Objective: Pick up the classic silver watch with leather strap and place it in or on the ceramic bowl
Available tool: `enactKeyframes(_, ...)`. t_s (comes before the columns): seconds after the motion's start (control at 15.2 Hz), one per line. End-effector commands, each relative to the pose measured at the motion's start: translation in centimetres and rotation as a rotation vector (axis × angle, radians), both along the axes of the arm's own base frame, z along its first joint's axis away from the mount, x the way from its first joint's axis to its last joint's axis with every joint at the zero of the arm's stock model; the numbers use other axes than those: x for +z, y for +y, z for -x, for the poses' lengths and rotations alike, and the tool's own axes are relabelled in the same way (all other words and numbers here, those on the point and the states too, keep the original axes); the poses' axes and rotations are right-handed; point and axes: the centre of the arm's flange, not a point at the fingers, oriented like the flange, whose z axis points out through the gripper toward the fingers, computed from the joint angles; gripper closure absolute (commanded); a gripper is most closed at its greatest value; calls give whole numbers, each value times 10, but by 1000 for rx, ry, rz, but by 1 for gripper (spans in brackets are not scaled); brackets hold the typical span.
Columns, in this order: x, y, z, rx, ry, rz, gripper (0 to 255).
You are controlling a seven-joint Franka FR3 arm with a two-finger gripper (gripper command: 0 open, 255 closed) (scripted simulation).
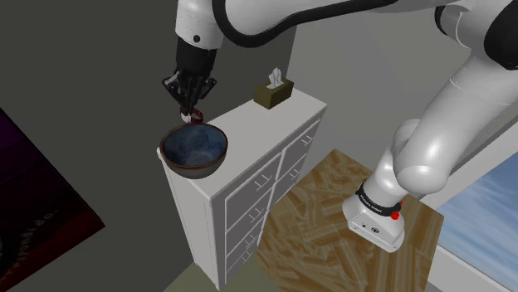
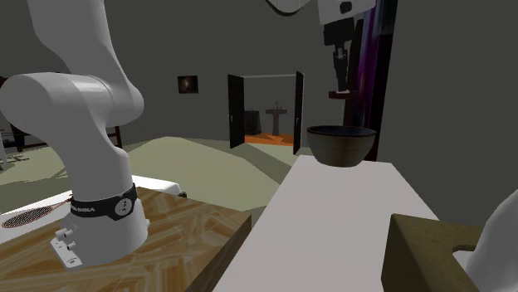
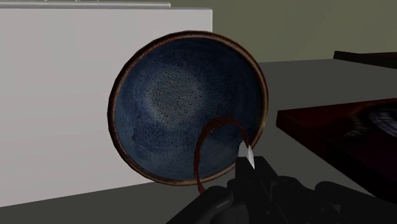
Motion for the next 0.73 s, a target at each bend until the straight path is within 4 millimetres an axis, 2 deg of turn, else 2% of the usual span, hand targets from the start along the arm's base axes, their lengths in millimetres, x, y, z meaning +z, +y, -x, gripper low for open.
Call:
enactKeyframes(0.0, -10, 2, -1, 0, 0, 0, 255)
enactKeyframes(0.66, -63, 2, -1, 0, 0, 0, 255)
